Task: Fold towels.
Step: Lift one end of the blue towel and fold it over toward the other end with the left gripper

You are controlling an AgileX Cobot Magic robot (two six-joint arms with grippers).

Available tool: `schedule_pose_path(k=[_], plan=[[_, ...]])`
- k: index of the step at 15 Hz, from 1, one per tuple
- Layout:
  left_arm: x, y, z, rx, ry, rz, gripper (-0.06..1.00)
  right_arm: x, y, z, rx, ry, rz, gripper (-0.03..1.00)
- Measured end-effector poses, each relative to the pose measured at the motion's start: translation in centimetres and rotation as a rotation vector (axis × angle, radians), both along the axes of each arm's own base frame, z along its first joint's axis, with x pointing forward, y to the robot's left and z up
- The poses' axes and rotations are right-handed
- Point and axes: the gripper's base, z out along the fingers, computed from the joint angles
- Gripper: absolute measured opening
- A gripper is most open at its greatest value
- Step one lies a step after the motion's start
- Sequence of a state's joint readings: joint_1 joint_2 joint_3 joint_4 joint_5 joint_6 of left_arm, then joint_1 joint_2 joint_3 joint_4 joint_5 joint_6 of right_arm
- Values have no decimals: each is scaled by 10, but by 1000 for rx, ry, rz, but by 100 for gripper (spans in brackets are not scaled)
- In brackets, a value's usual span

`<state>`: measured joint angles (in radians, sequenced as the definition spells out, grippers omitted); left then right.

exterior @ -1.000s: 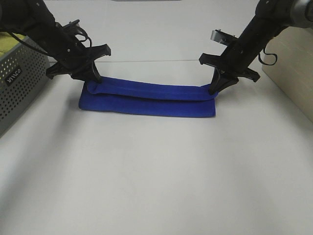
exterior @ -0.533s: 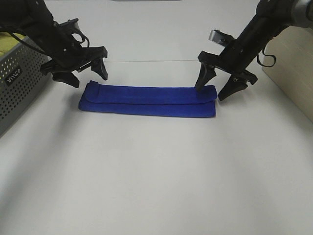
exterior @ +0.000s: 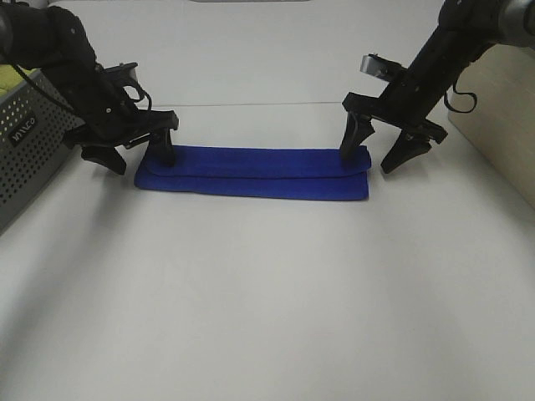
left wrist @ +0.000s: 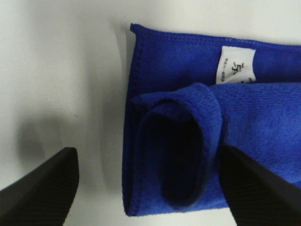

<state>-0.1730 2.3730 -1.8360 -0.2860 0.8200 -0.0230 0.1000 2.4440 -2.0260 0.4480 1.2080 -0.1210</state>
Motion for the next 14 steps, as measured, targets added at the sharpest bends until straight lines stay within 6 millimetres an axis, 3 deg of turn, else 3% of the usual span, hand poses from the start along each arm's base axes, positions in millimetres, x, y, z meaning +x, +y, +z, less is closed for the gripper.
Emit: schedule_pose_path(k=[5,8,11,14], plan=[[5,-6,-13,-81,-20,45,68,0,0,0,-2,0,1,78],[5,-5,-17,-72,-14,41,34,0,0,0,-3,0,1,78],[5,-3,-17,-41,-15,22,8,0,0,0,-3,0,1,78],[1,4,-5,57,-5,-40,8,0,0,0,-3,0,1,78]])
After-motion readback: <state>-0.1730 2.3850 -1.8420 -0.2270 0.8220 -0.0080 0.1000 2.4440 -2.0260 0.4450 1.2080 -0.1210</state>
